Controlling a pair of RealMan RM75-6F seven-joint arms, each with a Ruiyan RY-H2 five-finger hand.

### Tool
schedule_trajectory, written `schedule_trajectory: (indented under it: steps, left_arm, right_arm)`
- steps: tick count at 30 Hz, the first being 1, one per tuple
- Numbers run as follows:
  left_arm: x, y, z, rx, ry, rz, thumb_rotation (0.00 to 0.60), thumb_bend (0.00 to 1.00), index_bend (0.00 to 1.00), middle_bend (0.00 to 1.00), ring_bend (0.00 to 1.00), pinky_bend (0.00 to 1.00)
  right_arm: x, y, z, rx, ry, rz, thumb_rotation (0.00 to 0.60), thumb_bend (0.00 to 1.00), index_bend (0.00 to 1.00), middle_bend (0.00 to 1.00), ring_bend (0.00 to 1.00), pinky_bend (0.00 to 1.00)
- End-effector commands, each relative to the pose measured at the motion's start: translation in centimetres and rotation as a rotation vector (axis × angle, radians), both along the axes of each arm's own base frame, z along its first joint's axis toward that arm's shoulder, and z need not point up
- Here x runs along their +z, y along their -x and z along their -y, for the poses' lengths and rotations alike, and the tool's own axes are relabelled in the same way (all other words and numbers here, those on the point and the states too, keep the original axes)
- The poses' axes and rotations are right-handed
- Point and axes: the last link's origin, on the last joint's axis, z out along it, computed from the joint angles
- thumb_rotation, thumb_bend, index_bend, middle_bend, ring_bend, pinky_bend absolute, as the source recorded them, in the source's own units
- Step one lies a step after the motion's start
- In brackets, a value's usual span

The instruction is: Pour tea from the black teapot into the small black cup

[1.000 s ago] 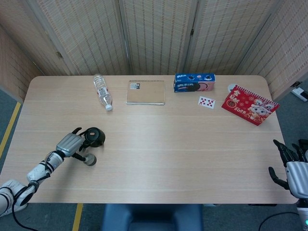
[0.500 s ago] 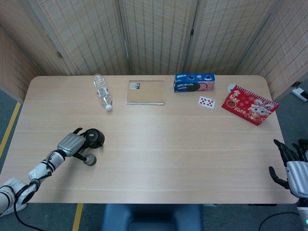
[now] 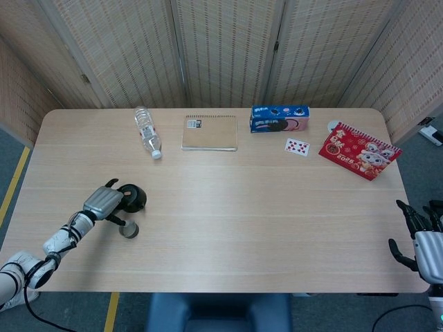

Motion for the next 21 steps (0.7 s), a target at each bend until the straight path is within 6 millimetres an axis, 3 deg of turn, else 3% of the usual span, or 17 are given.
schedule_trajectory:
  steps: [1, 9, 21]
  left_arm:
    - [0.0, -0.3, -0.3, -0.006, -0.013, 0.011, 0.31, 0.21, 1.0, 1.0, 0.88, 0.0]
    - [0.1, -1.3, -1.4, -0.016, -0.046, 0.043, 0.244, 0.21, 1.0, 1.0, 0.93, 0.09]
    - [0.5, -2.2, -2.4, -0.037, -0.084, 0.053, 0.231, 0.21, 1.0, 1.0, 0.94, 0.45]
  right_arm:
    - [0.0, 0.1, 0.0, -0.004, 0.0, 0.001, 0.6, 0.43, 0.06, 0.18, 0.25, 0.08]
    - [-0.1, 0.6, 0.1, -0.017, 0.0, 0.008, 0.6, 0.43, 0.06, 0.18, 0.25, 0.08]
    - [-0.2, 1.0, 0.2, -0.022, -0.003, 0.015, 0.6, 0.43, 0.06, 0.19, 0.25, 0.08]
